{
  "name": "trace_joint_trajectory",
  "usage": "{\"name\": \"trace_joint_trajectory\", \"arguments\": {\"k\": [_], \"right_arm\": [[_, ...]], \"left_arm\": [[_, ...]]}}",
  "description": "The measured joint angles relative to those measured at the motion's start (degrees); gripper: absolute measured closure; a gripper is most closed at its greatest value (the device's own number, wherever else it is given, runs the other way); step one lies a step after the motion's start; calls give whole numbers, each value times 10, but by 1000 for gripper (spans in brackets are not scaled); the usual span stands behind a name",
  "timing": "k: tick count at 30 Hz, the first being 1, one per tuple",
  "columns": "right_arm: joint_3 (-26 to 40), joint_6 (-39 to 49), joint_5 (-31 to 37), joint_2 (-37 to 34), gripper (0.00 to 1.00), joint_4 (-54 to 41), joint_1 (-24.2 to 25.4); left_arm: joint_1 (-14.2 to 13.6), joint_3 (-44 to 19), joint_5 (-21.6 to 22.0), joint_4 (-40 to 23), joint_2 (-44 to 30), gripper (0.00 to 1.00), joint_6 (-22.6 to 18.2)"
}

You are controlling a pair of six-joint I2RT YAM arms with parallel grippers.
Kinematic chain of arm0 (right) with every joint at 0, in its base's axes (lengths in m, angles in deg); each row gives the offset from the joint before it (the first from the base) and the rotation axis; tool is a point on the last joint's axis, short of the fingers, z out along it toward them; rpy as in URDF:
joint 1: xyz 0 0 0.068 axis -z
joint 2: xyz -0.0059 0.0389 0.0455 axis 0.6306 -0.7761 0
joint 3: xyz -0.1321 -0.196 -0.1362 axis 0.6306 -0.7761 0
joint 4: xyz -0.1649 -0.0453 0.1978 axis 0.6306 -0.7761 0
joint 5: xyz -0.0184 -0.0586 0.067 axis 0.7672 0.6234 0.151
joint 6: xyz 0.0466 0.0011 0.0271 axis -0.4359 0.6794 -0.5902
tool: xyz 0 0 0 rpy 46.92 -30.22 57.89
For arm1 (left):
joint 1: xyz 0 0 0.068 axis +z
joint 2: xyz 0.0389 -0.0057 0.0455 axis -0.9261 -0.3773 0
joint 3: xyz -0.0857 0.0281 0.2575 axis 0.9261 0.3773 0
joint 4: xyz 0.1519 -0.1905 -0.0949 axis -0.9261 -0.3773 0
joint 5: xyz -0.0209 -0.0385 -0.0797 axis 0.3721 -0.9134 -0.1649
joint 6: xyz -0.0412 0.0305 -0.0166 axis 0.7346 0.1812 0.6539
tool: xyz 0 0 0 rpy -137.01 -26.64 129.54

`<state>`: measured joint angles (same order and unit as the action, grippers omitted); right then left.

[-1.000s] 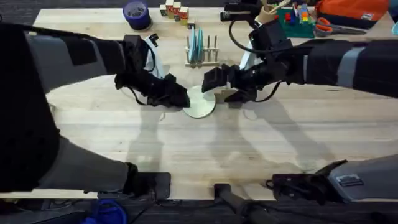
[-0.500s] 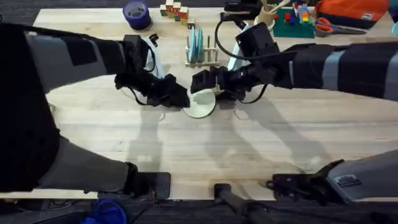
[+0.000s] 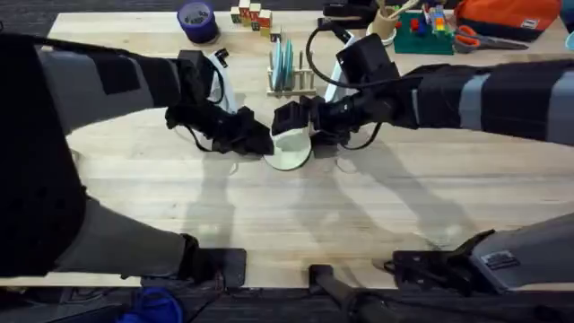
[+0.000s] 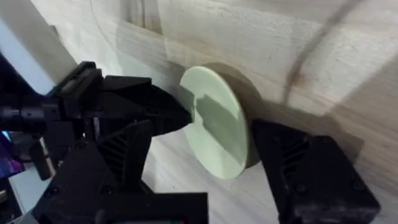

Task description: Pick up the plates from the table one by one and place each into a slot on the dish rack.

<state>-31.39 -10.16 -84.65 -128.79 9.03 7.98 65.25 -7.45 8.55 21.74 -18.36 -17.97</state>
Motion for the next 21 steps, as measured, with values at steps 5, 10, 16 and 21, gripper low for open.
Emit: {"name": "trace_joint_trajectory", "arguments": {"k": [5, 10, 16, 21], "right_arm": [[0, 0, 0, -3, 61, 1, 0], [0, 0, 0, -3, 60, 2, -3], [1, 0, -2, -4, 58, 4, -4], [1, 1, -6, -5, 58, 5, -5]], "left_arm": [[0, 0, 0, 0, 0, 958, 0], [0, 0, 0, 0, 0, 960, 0], [0, 0, 0, 0, 0, 961, 0], [0, 0, 0, 0, 0, 960, 0]]}}
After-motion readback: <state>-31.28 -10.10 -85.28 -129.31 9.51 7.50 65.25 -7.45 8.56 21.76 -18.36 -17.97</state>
